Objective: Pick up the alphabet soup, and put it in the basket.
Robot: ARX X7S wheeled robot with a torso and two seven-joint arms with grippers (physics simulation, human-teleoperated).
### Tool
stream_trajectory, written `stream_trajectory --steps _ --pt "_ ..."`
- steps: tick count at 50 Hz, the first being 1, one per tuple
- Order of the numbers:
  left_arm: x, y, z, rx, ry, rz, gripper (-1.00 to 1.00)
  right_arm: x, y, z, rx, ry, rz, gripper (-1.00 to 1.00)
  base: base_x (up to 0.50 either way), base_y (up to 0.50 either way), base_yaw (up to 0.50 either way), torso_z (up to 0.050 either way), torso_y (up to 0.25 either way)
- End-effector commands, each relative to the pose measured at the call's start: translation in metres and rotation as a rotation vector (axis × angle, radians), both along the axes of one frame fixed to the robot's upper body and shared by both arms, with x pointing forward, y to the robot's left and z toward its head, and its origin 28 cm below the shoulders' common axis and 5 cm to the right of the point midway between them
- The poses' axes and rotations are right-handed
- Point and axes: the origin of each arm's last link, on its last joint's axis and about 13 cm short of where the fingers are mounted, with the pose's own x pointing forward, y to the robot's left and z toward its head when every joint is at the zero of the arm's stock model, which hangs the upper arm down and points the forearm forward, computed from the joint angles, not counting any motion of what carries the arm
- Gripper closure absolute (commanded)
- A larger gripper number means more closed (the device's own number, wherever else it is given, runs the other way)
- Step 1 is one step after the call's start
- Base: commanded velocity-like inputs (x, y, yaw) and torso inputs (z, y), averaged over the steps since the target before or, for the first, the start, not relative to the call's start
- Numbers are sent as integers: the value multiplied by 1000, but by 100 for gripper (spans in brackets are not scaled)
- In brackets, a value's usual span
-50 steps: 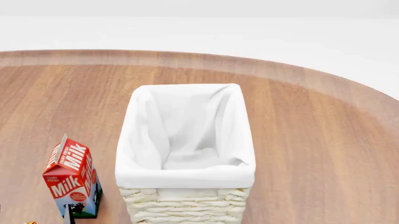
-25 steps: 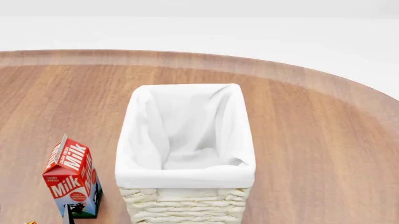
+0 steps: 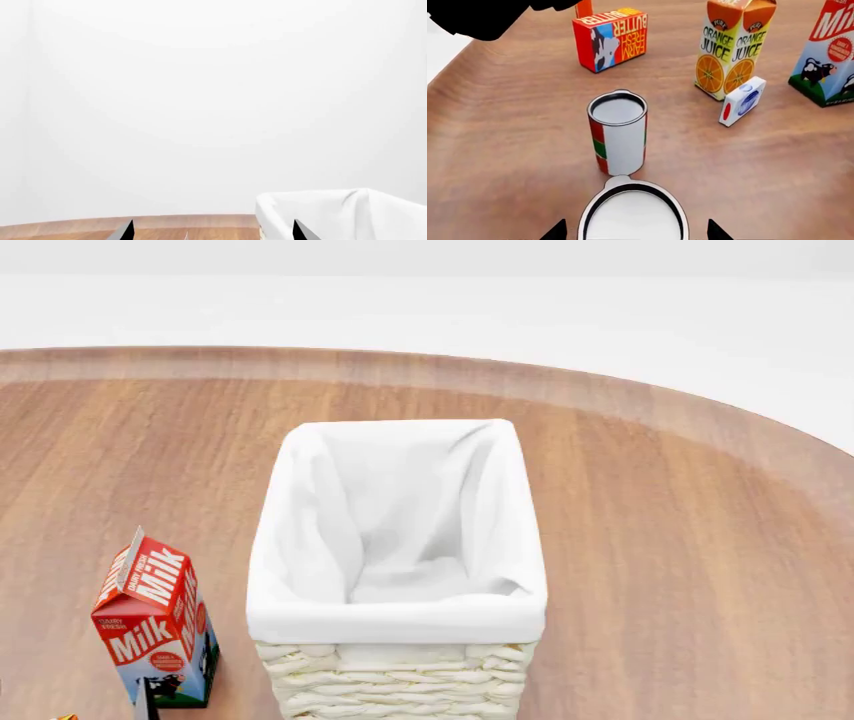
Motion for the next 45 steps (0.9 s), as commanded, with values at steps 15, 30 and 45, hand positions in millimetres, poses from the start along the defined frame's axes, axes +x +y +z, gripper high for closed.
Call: stream_trajectory --steps 15,30,45 --pt "0 0 0 1 -1 0 -100 2 8 -8 -37 10 30 -100 0 0 0 0 0" --pt "-1 -1 0 2 -1 -1 -100 2 11 -13 -55 12 42 -100 0 0 0 0 0" --pt "-1 -1 -1 4 1 -3 -100 1 13 -16 -55 -18 27 100 0 0 0 0 0"
